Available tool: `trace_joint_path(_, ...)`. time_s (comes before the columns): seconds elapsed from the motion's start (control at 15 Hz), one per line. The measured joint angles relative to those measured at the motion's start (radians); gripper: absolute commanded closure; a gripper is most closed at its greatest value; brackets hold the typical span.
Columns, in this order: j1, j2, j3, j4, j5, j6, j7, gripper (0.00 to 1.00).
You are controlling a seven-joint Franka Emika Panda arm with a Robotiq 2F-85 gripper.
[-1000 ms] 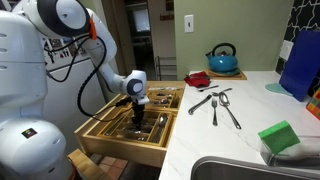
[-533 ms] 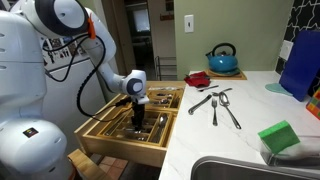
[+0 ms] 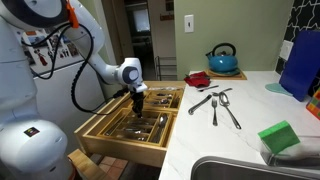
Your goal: Slide the silver bread knife a little to the left, pick up the silver fork from the kitchen counter and put it in the open drawer in the second cutlery compartment from the right
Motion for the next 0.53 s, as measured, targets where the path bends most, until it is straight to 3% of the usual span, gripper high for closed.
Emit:
trace_joint_path(0.27, -0.013, -0.142, 0.002, -0.052, -0.105, -0.077, -0.139, 0.38)
trace_joint_path(0.53, -0.075, -0.363, -0.001, -0.14, -0.162, -0.182, -0.402, 0.09)
